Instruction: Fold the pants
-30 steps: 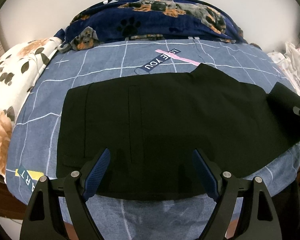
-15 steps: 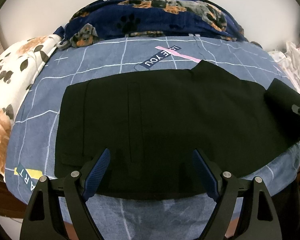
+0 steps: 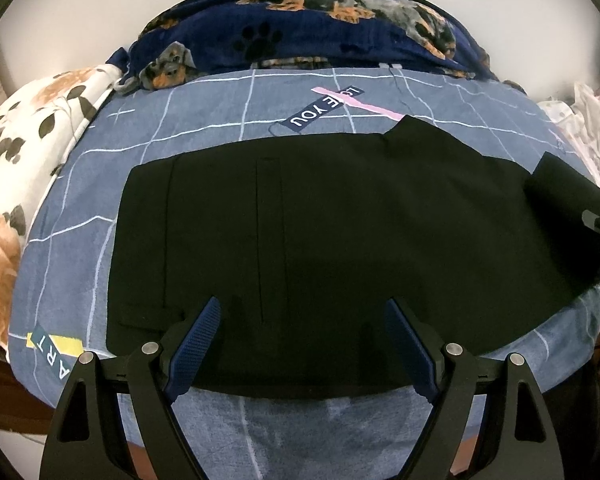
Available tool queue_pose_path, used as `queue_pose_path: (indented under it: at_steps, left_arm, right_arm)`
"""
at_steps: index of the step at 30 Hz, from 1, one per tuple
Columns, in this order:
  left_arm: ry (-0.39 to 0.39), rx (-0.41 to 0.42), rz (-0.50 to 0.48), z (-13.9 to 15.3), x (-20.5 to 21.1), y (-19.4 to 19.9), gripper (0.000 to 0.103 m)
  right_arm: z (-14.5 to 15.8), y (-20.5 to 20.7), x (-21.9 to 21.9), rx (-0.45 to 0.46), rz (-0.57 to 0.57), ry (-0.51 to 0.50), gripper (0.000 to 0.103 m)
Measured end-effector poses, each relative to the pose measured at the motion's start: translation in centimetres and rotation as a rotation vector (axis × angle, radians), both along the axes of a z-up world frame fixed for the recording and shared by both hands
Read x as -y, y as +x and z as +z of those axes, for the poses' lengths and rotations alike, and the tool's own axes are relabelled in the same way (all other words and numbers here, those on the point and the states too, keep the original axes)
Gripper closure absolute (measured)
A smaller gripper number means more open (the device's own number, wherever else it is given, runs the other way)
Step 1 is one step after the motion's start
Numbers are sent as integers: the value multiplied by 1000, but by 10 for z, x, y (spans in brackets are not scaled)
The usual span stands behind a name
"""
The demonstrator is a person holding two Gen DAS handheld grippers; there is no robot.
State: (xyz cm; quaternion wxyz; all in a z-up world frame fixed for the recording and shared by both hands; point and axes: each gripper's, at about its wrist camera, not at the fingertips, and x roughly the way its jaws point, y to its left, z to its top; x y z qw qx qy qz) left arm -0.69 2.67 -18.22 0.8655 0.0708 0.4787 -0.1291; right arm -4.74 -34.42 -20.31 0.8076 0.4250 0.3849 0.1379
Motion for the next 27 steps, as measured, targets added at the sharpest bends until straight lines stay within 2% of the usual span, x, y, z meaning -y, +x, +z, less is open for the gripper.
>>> queue_pose_path:
  at_steps: [27]
  left_arm:
    - [19,-24,-15,-5,4,1,19]
  right_arm:
    - [-4,6,-22,-6,65,-61,86]
